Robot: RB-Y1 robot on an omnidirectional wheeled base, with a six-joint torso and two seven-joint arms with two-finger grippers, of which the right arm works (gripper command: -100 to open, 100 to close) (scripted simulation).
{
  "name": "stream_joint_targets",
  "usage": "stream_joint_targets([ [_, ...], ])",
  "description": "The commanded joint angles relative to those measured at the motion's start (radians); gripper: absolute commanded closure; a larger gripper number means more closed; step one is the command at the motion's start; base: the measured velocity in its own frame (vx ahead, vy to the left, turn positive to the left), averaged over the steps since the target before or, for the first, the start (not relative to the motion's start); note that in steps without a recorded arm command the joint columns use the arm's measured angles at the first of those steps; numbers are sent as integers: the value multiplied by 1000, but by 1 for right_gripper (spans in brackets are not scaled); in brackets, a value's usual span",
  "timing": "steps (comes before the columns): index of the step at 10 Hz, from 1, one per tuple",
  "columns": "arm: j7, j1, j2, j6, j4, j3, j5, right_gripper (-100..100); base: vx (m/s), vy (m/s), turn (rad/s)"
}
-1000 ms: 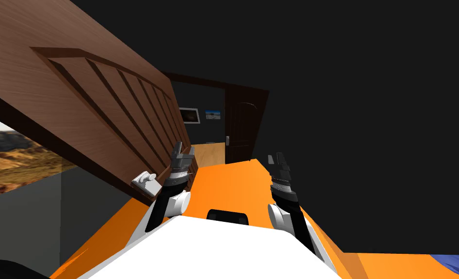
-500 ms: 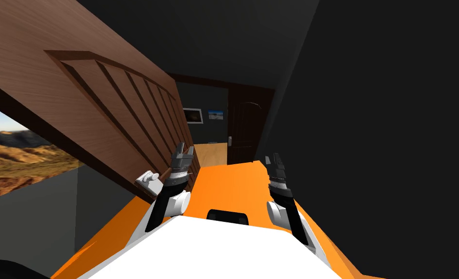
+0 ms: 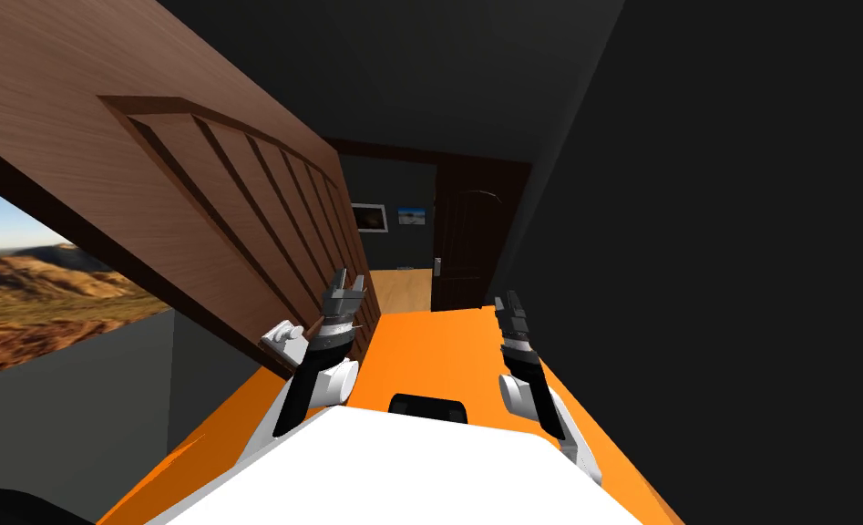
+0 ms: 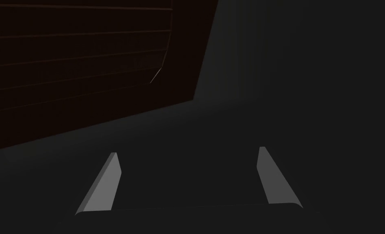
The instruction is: Pull the door open
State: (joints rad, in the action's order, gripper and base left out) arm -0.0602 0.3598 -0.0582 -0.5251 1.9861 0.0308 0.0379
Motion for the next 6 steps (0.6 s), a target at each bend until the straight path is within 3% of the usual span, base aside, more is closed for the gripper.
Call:
stream_joint_targets([
  [1,-1,-28,-13,3,-50,11,-8,-100,68,15,156],
  [2,-2,-50,-23,2,-75,19,-14,-100,83,19,192],
  [5,-2,-73,-33,2,-137,27,-20,-100,53,1,68],
  [6,-3,-96,-42,1,-180,36,-26,-100,54,4,106],
])
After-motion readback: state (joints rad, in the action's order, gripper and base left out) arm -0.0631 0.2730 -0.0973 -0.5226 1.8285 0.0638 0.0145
